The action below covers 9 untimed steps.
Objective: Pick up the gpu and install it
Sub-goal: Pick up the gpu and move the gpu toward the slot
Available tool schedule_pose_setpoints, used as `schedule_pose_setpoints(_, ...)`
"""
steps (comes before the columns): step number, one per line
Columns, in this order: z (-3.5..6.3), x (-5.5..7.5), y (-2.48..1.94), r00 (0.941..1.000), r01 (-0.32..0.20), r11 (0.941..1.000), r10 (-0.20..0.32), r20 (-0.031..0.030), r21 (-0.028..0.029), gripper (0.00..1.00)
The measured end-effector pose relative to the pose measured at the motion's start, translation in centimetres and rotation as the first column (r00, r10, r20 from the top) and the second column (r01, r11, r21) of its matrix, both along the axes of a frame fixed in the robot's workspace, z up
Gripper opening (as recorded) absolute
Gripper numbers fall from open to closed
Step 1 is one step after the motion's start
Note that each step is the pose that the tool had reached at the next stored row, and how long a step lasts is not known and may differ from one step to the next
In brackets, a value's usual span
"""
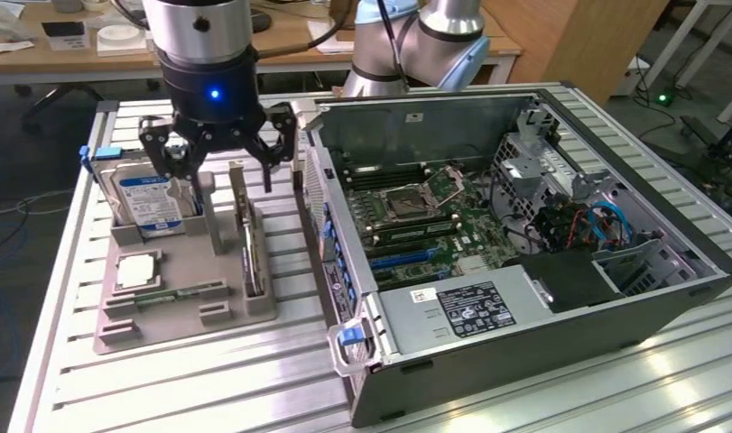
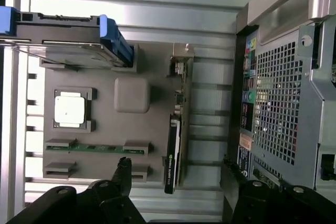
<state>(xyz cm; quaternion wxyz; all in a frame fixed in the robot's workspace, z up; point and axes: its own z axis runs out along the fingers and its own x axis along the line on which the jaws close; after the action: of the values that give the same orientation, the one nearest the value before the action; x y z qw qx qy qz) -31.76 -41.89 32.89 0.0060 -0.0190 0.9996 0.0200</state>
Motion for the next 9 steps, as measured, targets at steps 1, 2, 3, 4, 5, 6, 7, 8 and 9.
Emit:
schedule_pose_setpoints(1,-0.18,0.0,-0.08,1.0,0.001,1.0,-0.001,0.0011,0.0001,0.78)
schedule_pose_setpoints(2,-0.36,0.0,-0.11,1.0,0.003,1.0,-0.003,0.0015,0.0001,0.78)
schedule_pose_setpoints(3,-0.55,0.0,-0.11,1.0,0.006,1.0,-0.006,0.0016,0.0001,0.78)
schedule_pose_setpoints(4,-0.73,0.0,-0.11,1.0,0.008,1.0,-0.008,0.0016,0.0,0.78)
schedule_pose_setpoints(5,-0.91,0.0,-0.12,0.9999,0.01,0.9999,-0.01,0.0016,0.0,0.78)
schedule_pose_setpoints(6,-1.09,0.0,-0.12,0.9999,0.012,0.9999,-0.012,0.0016,0.0,0.78)
schedule_pose_setpoints(7,-1.27,0.0,-0.12,0.9999,0.013,0.9999,-0.013,0.0016,0.0001,0.78)
schedule_pose_setpoints(8,-1.45,0.0,-0.11,0.9999,0.014,0.9999,-0.014,0.0016,0.0,0.78)
schedule_pose_setpoints(9,-1.64,0.0,-0.11,0.9999,0.014,0.9999,-0.014,0.0017,0.0,0.78)
